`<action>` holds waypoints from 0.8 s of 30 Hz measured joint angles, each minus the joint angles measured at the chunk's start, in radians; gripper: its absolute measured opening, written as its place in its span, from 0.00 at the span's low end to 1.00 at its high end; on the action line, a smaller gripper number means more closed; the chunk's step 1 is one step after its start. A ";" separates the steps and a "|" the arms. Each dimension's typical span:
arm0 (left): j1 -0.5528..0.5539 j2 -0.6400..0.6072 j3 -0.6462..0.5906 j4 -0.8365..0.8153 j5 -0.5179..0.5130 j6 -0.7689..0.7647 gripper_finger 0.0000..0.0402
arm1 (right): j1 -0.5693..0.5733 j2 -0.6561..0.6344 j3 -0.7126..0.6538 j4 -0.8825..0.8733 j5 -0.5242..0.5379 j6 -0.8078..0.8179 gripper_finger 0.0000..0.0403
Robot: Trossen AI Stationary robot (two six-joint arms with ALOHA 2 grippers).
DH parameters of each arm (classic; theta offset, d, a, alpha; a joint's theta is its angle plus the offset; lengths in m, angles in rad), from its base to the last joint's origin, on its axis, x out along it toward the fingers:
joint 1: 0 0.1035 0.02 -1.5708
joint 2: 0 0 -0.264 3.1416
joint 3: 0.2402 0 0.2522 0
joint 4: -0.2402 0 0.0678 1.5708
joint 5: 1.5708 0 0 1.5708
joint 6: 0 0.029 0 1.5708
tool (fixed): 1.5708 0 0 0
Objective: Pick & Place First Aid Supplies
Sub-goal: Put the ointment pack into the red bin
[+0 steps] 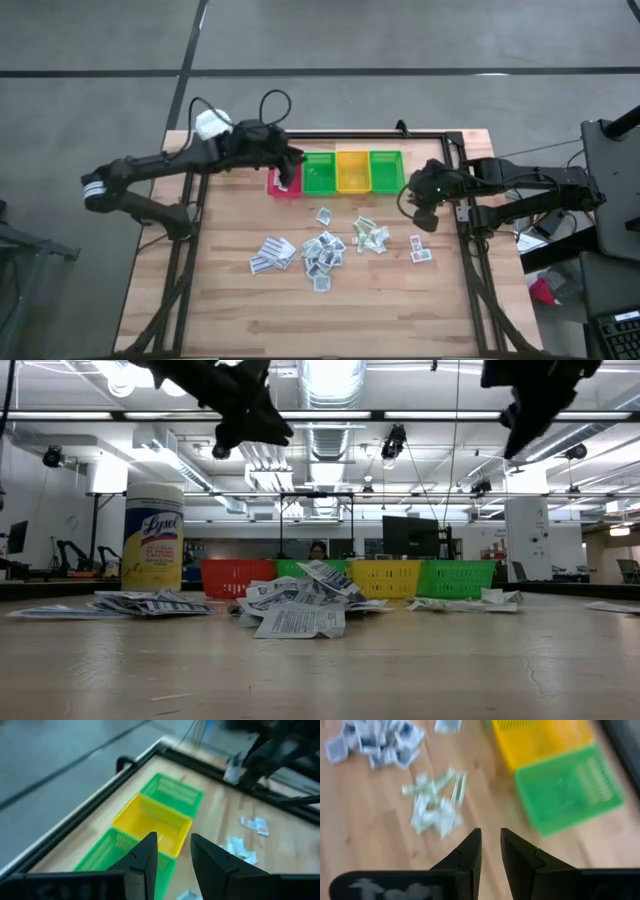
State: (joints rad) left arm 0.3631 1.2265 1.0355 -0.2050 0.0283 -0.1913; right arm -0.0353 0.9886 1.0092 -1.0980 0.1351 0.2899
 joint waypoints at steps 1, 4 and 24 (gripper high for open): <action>-0.008 -0.011 -0.028 0.054 0.011 0.006 0.27 | 0.000 0.000 0.000 -0.029 -0.021 0.018 0.17; -0.023 -0.043 -0.116 0.215 0.043 0.012 0.27 | 0.000 0.000 0.000 -0.088 -0.075 0.082 0.17; -0.033 -0.231 -0.421 0.523 0.158 -0.037 0.27 | 0.000 0.001 -0.078 -0.129 -0.238 0.332 0.27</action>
State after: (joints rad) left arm 0.3305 0.9959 0.6143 0.3181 0.1860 -0.2279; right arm -0.0349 0.9897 0.9314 -1.2271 -0.1034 0.6217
